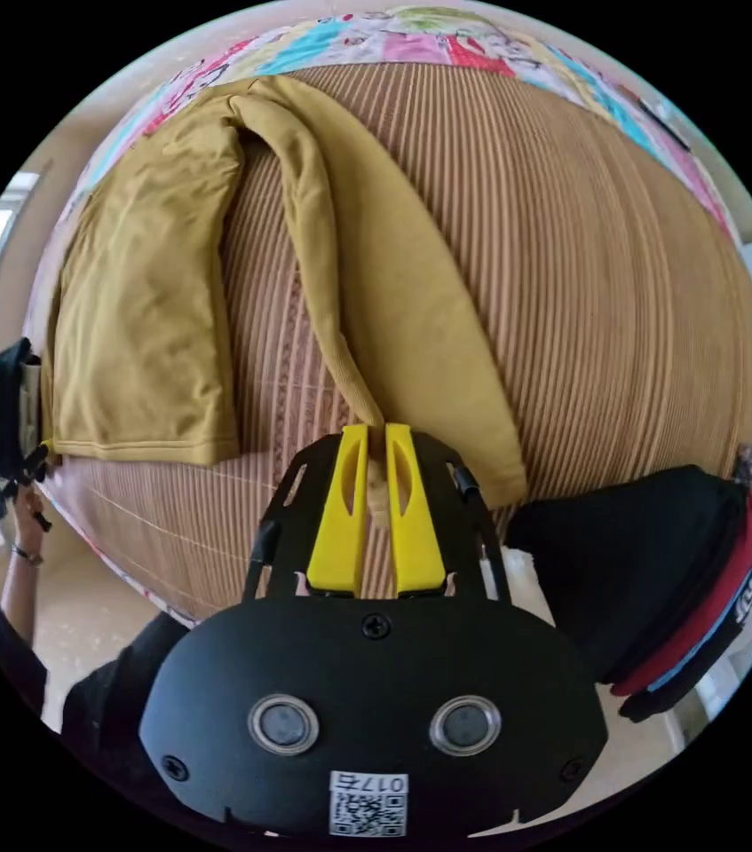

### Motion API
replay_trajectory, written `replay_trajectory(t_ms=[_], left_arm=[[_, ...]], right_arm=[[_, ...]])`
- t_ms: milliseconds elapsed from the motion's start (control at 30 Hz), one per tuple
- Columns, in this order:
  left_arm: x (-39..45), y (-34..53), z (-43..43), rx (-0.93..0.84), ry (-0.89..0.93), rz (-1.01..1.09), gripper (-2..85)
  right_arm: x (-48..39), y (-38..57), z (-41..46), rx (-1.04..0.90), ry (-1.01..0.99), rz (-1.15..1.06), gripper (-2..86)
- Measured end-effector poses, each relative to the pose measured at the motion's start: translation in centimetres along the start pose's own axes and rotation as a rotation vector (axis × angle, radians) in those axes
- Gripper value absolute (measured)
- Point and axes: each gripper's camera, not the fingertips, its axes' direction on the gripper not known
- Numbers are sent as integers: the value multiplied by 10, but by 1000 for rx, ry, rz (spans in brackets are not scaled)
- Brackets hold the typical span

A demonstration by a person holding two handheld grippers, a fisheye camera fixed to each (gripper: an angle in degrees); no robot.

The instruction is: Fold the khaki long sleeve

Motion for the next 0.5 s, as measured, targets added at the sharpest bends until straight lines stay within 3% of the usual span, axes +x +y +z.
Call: replay_trajectory(t_ms=[133, 233, 300, 400, 500], left_arm=[[-23, -32, -27, -86, -132, 136, 33], [-71, -36, -105, 120, -275, -68, 26], [-91, -26, -152, 273, -181, -143, 30], [-90, -2, -182, 407, -21, -178, 56], [-62, 0, -178, 465, 141, -75, 83]], right_arm=[[30, -32, -18, -77, 94, -15, 44], [87, -47, -58, 16, 199, 198, 52], [109, -37, -106, 217, 19, 299, 73], [85, -21, -135, 399, -196, 233, 94], [39, -36, -122, 372, -357, 106, 104]])
